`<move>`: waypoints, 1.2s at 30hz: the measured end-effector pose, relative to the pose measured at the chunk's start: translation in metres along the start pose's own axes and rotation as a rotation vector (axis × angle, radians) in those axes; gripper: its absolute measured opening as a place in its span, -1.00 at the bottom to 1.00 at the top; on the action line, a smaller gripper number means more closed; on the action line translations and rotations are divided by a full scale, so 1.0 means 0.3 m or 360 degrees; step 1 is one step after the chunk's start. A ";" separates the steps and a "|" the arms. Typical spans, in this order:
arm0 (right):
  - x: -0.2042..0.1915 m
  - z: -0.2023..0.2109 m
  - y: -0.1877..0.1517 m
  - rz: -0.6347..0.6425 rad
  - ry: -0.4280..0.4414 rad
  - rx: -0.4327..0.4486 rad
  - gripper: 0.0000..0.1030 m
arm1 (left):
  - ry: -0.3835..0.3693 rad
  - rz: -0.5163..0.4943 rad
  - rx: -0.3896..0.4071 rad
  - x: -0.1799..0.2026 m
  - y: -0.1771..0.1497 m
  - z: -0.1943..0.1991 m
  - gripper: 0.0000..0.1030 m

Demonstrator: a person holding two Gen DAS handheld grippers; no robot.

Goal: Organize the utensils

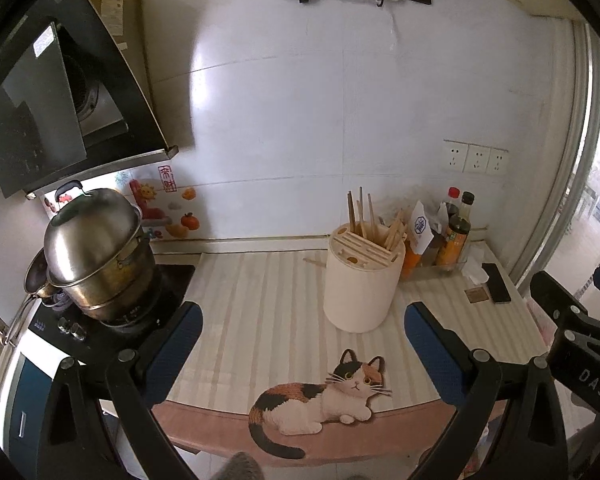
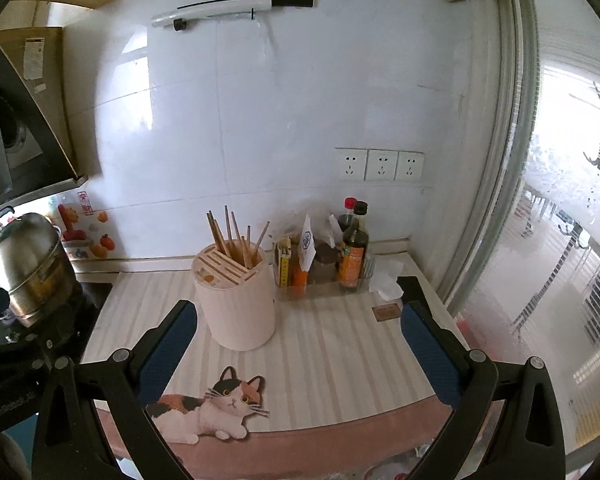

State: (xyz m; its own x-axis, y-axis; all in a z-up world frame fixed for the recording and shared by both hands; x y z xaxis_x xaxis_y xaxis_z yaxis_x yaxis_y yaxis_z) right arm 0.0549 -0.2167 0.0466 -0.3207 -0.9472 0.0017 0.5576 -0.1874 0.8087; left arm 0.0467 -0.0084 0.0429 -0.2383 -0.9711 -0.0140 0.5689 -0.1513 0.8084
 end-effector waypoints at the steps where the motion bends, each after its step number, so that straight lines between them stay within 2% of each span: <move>1: 0.001 0.006 0.001 -0.0001 0.0003 0.0003 1.00 | 0.0000 0.0000 0.0002 0.001 0.001 0.003 1.00; 26: -0.025 -0.046 0.027 0.0035 0.0027 -0.0033 1.00 | 0.0085 0.0012 -0.0007 -0.013 0.006 -0.022 1.00; 36: -0.023 -0.059 0.028 0.0032 0.0028 -0.0037 1.00 | 0.0083 0.0012 -0.0011 -0.004 0.006 -0.027 1.00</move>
State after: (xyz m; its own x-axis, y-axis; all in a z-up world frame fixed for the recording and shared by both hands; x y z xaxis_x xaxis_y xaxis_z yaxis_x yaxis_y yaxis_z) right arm 0.0752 -0.2162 0.0429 -0.2959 -0.9552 0.0069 0.5814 -0.1743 0.7947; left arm 0.0544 -0.0090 0.0397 -0.1928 -0.9805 -0.0390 0.5761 -0.1453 0.8044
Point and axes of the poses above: each gripper's, at about its wrist camera, not at the fingertips, and z roughly against the way its jaws point, x to its right, y to its top, the point moved 3 cm from there along -z, roughly the way its jaws point, and after that the axes turned 2 degrees about x, right-handed, at the moved point
